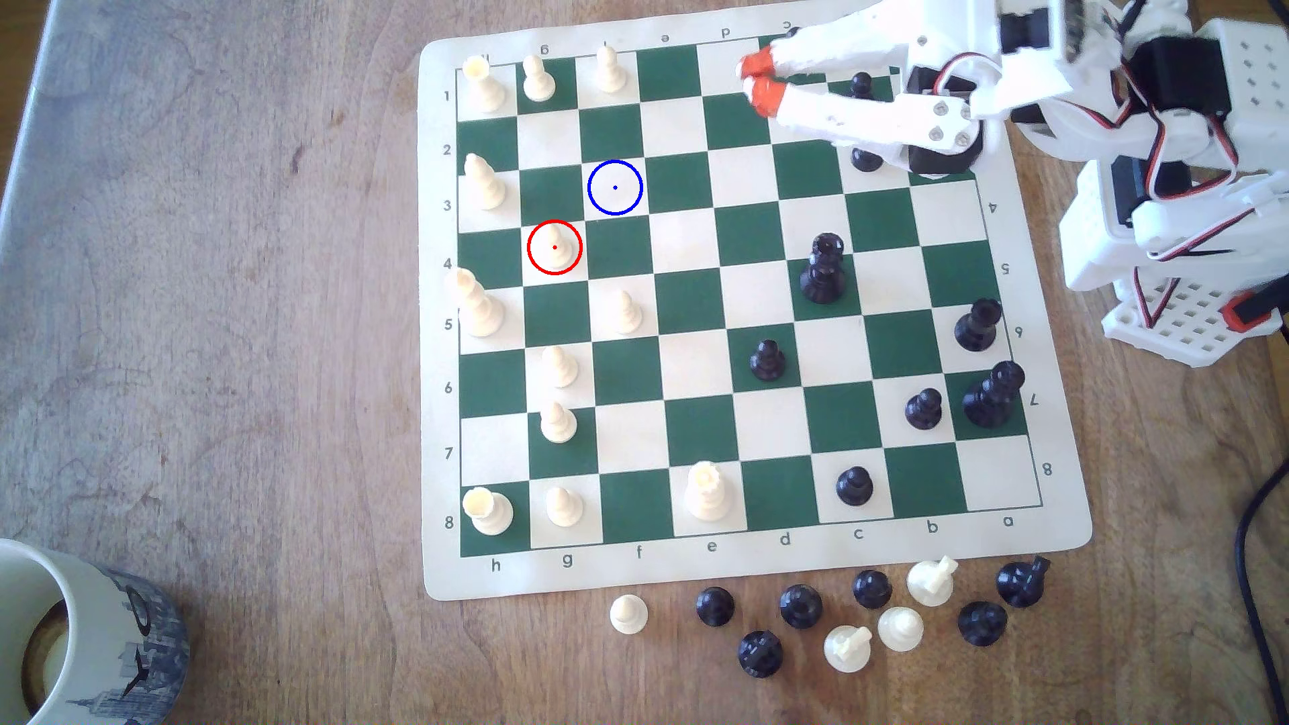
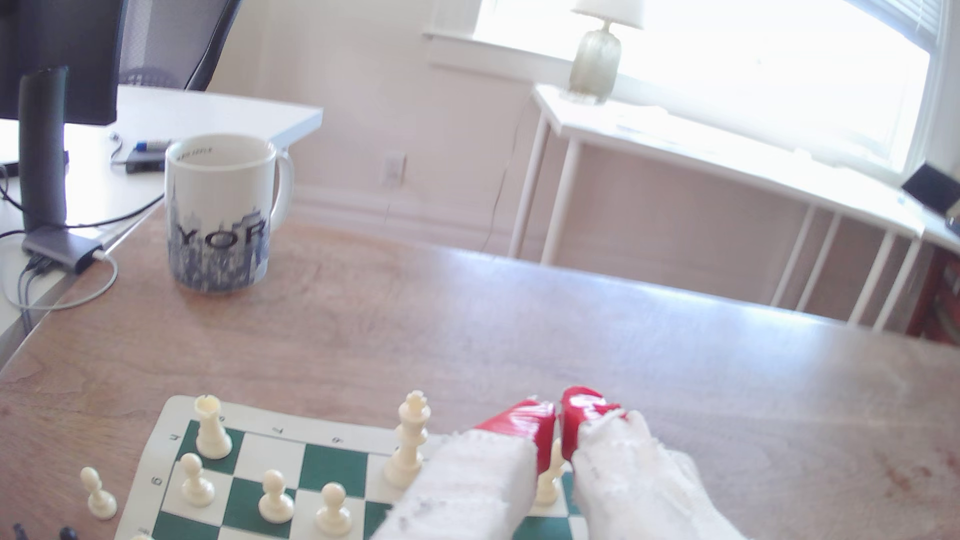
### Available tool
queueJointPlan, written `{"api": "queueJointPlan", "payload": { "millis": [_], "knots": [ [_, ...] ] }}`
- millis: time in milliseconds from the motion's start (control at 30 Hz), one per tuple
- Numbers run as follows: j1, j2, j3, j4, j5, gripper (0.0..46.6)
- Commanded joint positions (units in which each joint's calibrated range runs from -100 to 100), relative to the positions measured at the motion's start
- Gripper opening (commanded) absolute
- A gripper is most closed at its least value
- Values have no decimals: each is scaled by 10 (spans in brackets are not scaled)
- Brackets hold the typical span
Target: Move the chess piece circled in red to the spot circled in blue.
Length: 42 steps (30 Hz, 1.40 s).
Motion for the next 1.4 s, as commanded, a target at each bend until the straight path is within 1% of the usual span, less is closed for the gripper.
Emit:
{"api": "queueJointPlan", "payload": {
  "millis": [0,133,167,200,300,500,700,733,833,867,900,1100,1267,1367],
  "knots": [
    [3,131,-213,92,-16,3],
    [2,216,-321,178,-42,3],
    [3,275,-383,219,-59,5],
    [4,303,-412,236,-67,6],
    [-2,393,-494,275,-84,16],
    [-15,523,-618,326,-114,36],
    [-25,629,-719,359,-130,49],
    [-25,663,-748,367,-133,52],
    [-22,693,-759,361,-135,58],
    [-21,704,-765,363,-138,65],
    [-18,722,-771,363,-142,83],
    [-13,782,-790,359,-151,107],
    [-7,827,-791,327,-153,113],
    [0,852,-792,310,-153,125]
  ]
}}
